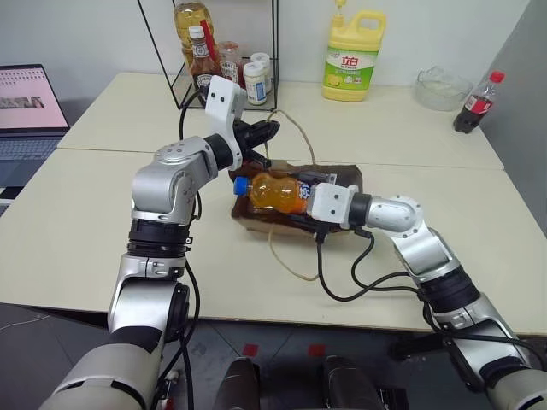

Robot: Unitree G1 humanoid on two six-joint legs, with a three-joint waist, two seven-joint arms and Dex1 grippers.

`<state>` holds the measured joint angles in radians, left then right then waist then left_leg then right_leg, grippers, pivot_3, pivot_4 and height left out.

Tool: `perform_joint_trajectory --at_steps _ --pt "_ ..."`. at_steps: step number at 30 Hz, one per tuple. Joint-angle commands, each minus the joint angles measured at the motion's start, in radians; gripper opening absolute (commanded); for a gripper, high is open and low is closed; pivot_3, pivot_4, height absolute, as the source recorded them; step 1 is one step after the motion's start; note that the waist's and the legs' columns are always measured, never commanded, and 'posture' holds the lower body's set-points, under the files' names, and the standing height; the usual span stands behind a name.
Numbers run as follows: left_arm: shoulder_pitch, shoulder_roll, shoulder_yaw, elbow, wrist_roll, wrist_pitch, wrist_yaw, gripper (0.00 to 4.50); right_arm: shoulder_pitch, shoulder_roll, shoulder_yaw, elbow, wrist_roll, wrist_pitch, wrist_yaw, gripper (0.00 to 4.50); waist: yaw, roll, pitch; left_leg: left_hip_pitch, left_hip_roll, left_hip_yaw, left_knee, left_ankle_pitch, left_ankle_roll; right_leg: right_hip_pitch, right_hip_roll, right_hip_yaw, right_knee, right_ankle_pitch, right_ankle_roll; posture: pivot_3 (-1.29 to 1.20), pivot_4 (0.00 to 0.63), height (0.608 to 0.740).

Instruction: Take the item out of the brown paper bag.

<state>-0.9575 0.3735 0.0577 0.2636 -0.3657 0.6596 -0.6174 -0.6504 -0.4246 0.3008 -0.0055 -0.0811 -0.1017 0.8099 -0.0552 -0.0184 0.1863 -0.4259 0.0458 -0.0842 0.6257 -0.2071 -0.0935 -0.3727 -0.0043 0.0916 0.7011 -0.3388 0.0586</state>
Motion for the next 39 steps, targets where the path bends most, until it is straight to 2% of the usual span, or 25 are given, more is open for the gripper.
perform_joint_trajectory --at_steps 1,6,10,16,19,22,24,28,31,36,39 --pt "-0.021 0.006 0.022 0.020 0.006 -0.009 0.021 0.00 0.003 -0.026 -0.063 -0.126 0.085 -0.043 0.028 3.23 0.000 0.000 0.000 0.000 0.000 0.000 0.000 0.000 0.000 0.000 0.000 0.000 0.000 0.000 0.000 0.00 0.150 0.740" --pt "-0.029 0.009 0.026 0.068 0.016 -0.027 0.029 0.00 0.020 -0.060 -0.098 -0.221 0.165 -0.004 0.064 3.23 0.001 0.000 0.000 0.000 0.000 0.000 0.000 0.000 0.000 0.000 0.000 0.000 0.000 0.000 0.000 0.00 0.150 0.740" --pt "-0.025 0.009 0.019 0.075 0.026 -0.040 0.021 0.00 0.003 -0.049 -0.159 -0.275 0.224 0.047 0.020 3.23 0.002 0.000 0.000 0.000 0.000 0.000 0.000 0.000 0.000 0.000 0.000 0.000 0.000 0.000 0.000 0.00 0.150 0.740" --pt "-0.012 0.008 0.006 0.064 0.040 -0.054 0.004 0.00 -0.102 0.018 -0.319 -0.280 0.315 0.331 -0.192 3.23 0.005 0.000 0.000 0.000 0.000 0.000 0.000 0.000 -0.001 0.000 0.000 0.000 0.001 0.000 0.000 0.00 0.150 0.740" --pt "-0.011 0.004 0.002 0.063 0.043 -0.058 0.002 0.00 -0.172 0.051 -0.451 -0.196 0.348 0.504 -0.375 3.23 0.006 0.000 0.000 0.000 0.000 0.000 0.000 0.000 -0.001 0.000 0.000 0.000 0.001 0.000 0.000 0.00 0.150 0.740" --pt "-0.012 0.001 -0.004 0.066 0.047 -0.065 0.000 0.00 -0.202 0.054 -0.541 -0.118 0.356 0.589 -0.493 3.23 0.013 0.000 0.000 0.000 0.000 0.000 0.000 0.000 -0.001 0.000 -0.001 0.000 0.000 0.000 0.000 0.00 0.150 0.740" --pt "-0.012 0.000 -0.005 0.064 0.047 -0.065 -0.001 0.00 -0.195 0.019 -0.550 -0.074 0.321 0.641 -0.534 3.23 0.016 0.000 0.000 0.000 -0.001 0.001 0.000 0.000 0.000 0.000 -0.001 0.001 0.000 0.000 0.000 0.00 0.150 0.740" --pt "-0.012 0.000 -0.006 0.063 0.053 -0.066 -0.005 0.00 -0.121 -0.082 -0.509 -0.026 0.264 0.721 -0.519 3.23 0.017 0.000 0.000 -0.001 -0.001 0.002 -0.001 -0.001 0.002 -0.002 -0.001 0.002 0.000 0.000 0.000 0.00 0.150 0.740" --pt "-0.002 0.002 -0.006 0.050 0.056 -0.063 -0.006 0.00 0.000 -0.178 -0.478 -0.019 0.238 0.812 -0.460 3.23 0.017 0.001 0.001 -0.002 -0.001 0.003 -0.002 -0.001 0.002 -0.004 -0.001 0.003 -0.001 0.000 0.000 0.00 0.150 0.740" --pt "0.004 0.006 -0.005 0.037 0.053 -0.052 -0.006 0.00 0.170 -0.330 -0.384 -0.051 0.227 0.825 -0.290 3.23 0.017 0.002 0.001 -0.004 -0.001 0.004 -0.001 -0.002 0.003 -0.004 -0.001 0.003 -0.002 0.000 0.000 0.00 0.150 0.740" --pt "0.000 0.005 -0.004 0.044 0.055 -0.054 -0.005 0.00 0.211 -0.385 -0.340 -0.036 0.204 0.804 -0.232 3.23 0.009 0.002 0.001 -0.003 -0.001 0.004 0.000 -0.002 0.003 -0.004 -0.001 0.003 -0.002 0.000 0.000 0.00 0.150 0.740"
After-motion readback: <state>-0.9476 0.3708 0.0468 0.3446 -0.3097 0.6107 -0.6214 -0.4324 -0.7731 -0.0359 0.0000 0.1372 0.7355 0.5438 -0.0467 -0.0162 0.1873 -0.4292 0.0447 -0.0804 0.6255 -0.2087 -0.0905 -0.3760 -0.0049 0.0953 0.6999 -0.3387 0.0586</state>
